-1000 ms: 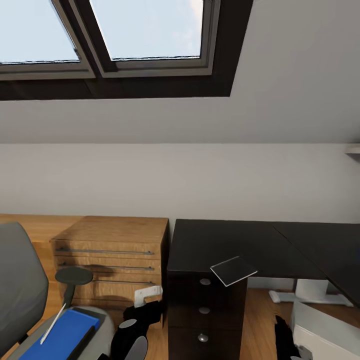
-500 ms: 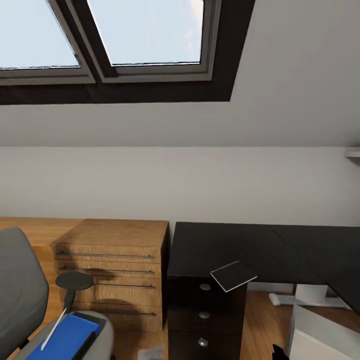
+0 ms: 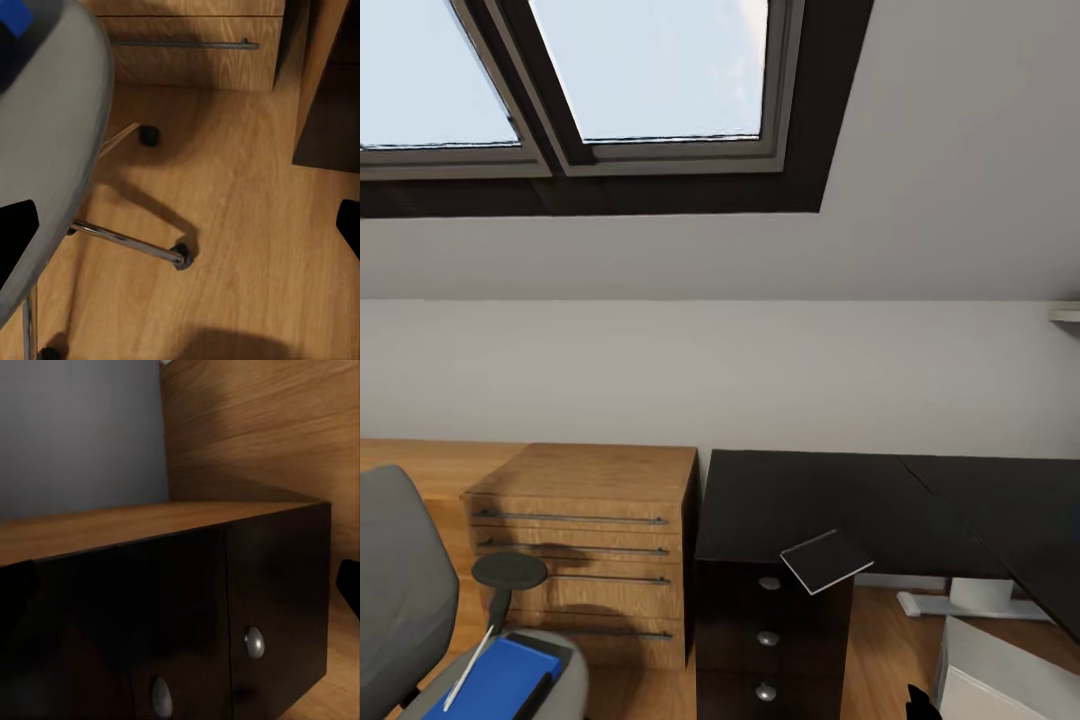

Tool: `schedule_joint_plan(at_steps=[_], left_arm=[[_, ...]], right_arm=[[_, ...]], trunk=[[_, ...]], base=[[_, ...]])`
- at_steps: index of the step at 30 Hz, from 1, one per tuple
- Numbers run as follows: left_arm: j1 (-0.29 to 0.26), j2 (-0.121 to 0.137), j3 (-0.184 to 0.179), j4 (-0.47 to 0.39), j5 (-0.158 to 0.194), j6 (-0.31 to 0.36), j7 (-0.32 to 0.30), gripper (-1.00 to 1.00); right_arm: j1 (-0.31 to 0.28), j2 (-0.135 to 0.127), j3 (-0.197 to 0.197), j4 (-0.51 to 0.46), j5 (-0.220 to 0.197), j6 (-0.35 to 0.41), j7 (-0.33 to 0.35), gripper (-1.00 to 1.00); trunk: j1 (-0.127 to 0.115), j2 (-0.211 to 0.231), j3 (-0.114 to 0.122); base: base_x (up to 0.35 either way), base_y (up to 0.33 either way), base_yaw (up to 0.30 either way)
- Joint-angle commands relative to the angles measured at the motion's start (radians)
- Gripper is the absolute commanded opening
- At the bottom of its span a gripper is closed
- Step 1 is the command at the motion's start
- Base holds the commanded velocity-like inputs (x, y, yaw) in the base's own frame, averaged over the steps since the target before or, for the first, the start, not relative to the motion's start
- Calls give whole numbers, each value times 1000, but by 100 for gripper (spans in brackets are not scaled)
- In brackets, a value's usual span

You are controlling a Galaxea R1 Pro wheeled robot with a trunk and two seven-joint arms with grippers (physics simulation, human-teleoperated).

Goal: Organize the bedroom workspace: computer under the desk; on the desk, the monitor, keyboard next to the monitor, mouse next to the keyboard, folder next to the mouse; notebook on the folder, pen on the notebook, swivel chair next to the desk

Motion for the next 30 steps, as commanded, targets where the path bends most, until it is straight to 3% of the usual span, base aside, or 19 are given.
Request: schedule_joint_plan(at_steps=[1,4,10,19,25,30], left_arm=[[-2,1,-6,0,8,-8,7,100],[-1,0,-7,1,8,-42,8,100],[-2,1,-5,1,5,-44,9,100],[-2,2,-5,-1,4,-49,9,100],[-2,2,-5,-1,3,-166,13,100],[-2,2,-5,-1,6,-178,13,100]], right_arm=[[-1,0,-1,2,-8,-2,7,100],[-1,0,-5,27,-2,-2,5,100],[-1,-1,-5,41,1,-20,4,100],[-1,0,-1,84,4,-111,5,100],[-1,0,0,86,4,-117,5,100],[-1,0,0,86,4,-118,5,100]], trunk=[[-4,6,2],[-15,27,11],[-38,69,30],[-73,132,53],[-73,132,45],[-73,132,37]], base=[[0,0,0],[-43,-90,0],[-158,-285,0],[-173,-269,0],[-43,-69,0],[-3,-5,0]])
